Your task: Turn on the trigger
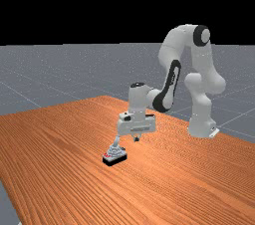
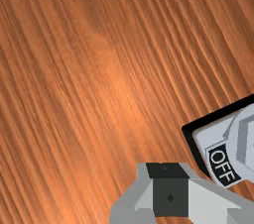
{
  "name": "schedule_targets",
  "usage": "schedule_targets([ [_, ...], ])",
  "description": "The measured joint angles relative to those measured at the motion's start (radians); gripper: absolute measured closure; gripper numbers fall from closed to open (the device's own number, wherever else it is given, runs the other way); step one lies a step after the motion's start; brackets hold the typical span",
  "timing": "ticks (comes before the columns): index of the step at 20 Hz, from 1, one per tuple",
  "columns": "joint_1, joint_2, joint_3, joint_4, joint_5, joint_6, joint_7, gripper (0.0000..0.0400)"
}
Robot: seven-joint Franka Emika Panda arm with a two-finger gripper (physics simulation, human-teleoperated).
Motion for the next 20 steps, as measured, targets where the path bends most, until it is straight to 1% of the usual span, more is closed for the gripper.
schedule_targets([
  [3, -0.053, 0.008, 0.005, 0.010, 0.007, -0.006, -0.116, 0.0400],
  [4, -0.083, 0.010, 0.022, 0.015, 0.002, -0.011, -0.220, 0.0400],
  [5, -0.129, 0.014, 0.056, 0.025, 0.045, -0.028, -0.337, 0.0400],
  [6, -0.117, 0.013, 0.036, 0.023, 0.001, -0.018, -0.324, 0.0400],
  [7, -0.124, 0.014, 0.037, 0.025, 0.001, -0.019, -0.339, 0.0400],
  [8, -0.144, 0.019, 0.055, 0.030, 0.048, -0.027, -0.354, 0.0400],
  [9, -0.131, 0.022, 0.041, 0.032, 0.003, -0.020, -0.356, 0.0400],
  [11, -0.130, 0.038, 0.040, 0.060, 0.002, -0.032, -0.352, 0.0400],
  [12, -0.135, 0.042, 0.051, 0.051, 0.030, 0.027, -0.340, 0.0400],
  [13, -0.128, 0.056, 0.045, 0.079, 0.021, 0.002, -0.328, 0.0400],
  [14, -0.139, 0.070, 0.055, 0.119, 0.036, -0.056, -0.342, 0.0400],
  [15, -0.111, 0.077, 0.029, 0.130, 0.010, -0.052, -0.274, 0.0400],
  [16, -0.110, 0.082, 0.029, 0.140, 0.010, -0.056, -0.273, 0.0400],
  [17, -0.091, 0.087, 0.010, 0.146, -0.034, -0.052, -0.262, 0.0400],
  [18, -0.118, 0.089, 0.040, 0.147, 0.010, -0.039, -0.307, 0.0400],
  [20, -0.117, 0.097, 0.040, 0.160, 0.010, -0.043, -0.305, 0.0400],
])
